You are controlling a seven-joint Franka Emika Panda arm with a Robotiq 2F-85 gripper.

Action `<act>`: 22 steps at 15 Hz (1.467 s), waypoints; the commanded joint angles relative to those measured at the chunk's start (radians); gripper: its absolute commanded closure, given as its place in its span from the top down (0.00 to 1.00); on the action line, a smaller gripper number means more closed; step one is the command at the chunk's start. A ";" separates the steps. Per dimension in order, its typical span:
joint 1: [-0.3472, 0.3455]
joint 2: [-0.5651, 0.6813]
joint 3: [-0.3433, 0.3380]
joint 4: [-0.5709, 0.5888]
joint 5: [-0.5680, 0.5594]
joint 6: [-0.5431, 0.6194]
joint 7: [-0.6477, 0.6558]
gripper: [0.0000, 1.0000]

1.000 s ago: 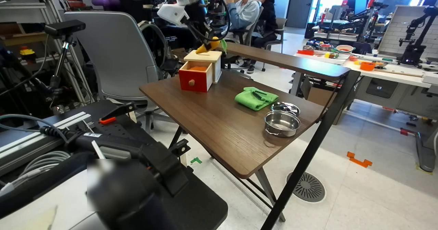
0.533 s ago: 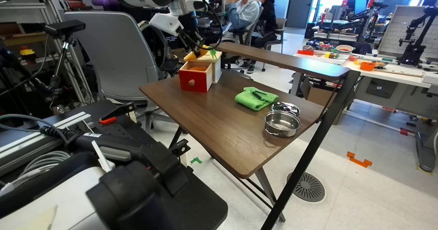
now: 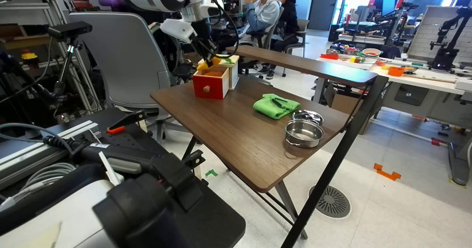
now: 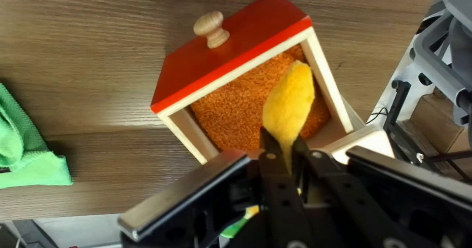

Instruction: Open the drawer then put the carrot plushie in the drawer

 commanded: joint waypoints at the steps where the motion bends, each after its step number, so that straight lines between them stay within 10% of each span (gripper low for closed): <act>1: -0.041 0.038 0.026 0.036 0.041 -0.033 -0.044 0.02; 17: -0.048 0.141 0.035 0.137 0.042 -0.107 -0.055 0.02; 18: -0.052 0.144 0.040 0.141 0.045 -0.114 -0.058 0.34; 22: -0.060 0.140 0.050 0.154 0.046 -0.162 -0.074 0.57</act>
